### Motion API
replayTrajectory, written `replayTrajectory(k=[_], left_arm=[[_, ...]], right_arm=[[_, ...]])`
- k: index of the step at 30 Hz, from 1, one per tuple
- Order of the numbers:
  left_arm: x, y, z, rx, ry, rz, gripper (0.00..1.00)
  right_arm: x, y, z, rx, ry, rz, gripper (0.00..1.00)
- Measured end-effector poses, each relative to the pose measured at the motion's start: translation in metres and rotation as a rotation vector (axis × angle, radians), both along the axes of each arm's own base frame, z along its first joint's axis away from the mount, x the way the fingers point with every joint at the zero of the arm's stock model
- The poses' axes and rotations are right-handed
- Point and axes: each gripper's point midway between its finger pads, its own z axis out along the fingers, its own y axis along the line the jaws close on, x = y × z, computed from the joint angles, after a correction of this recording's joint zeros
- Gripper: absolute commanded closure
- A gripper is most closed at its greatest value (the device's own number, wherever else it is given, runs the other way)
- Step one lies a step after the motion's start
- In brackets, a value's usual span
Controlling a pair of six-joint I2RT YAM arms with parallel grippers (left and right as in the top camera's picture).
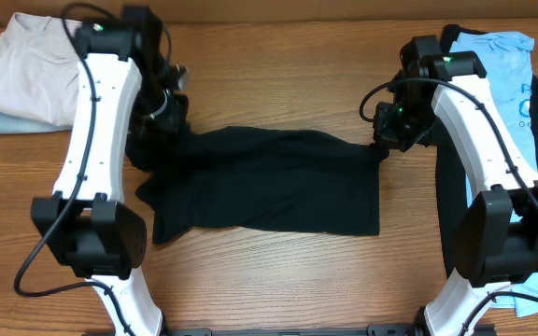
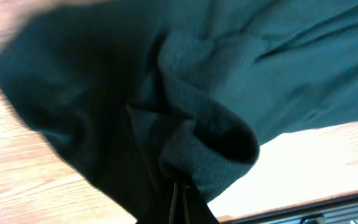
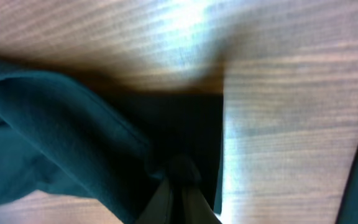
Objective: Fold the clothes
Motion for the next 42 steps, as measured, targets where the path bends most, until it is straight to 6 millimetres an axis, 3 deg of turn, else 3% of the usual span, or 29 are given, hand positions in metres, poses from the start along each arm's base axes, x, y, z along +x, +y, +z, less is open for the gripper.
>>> replayTrajectory(k=[4,7,12,18,20,21,24,26,29,33,36,38,42], left_arm=[[-0.014,0.007,-0.036,0.038,0.083,0.008,0.96],[-0.018,0.017,-0.053,0.075,0.101,0.019,0.96],[-0.015,0.026,-0.063,0.107,0.089,0.042,0.96],[-0.005,0.027,-0.065,0.113,0.049,0.047,0.95],[-0.001,0.027,-0.065,0.114,0.034,0.048,0.87],[0.0,0.027,-0.066,0.114,0.028,0.049,0.74],[0.004,0.027,-0.066,0.118,0.014,0.055,0.19],[0.005,0.027,-0.066,0.118,0.006,0.055,0.05],[0.01,0.027,-0.067,0.119,-0.014,0.062,0.01],[0.013,0.03,-0.067,0.119,-0.024,0.091,0.0],[0.017,0.033,-0.061,0.108,-0.035,0.122,0.0],[0.027,0.037,-0.047,0.093,-0.075,0.146,0.0],[0.058,0.039,0.0,0.047,-0.223,0.178,0.0]], right_arm=[[-0.014,-0.001,-0.008,-0.002,0.055,0.006,0.94],[-0.031,-0.002,-0.023,-0.009,0.122,0.008,0.88],[-0.055,-0.006,-0.056,-0.016,0.199,0.002,0.87],[-0.052,-0.021,-0.08,-0.023,0.169,-0.048,0.87],[-0.05,-0.029,-0.086,-0.026,0.156,-0.075,0.8],[-0.05,-0.033,-0.088,-0.029,0.155,-0.087,0.75],[-0.046,-0.042,-0.091,-0.029,0.139,-0.111,0.41],[-0.044,-0.044,-0.092,-0.017,0.129,-0.111,0.3],[-0.037,-0.04,-0.092,0.012,0.099,-0.094,0.23],[-0.029,-0.029,-0.095,0.073,0.055,-0.072,0.22],[-0.037,-0.02,-0.105,0.128,0.063,-0.063,0.22],[-0.044,-0.014,-0.11,0.16,0.076,-0.064,0.24],[-0.046,-0.006,-0.111,0.211,0.042,-0.053,0.39]])
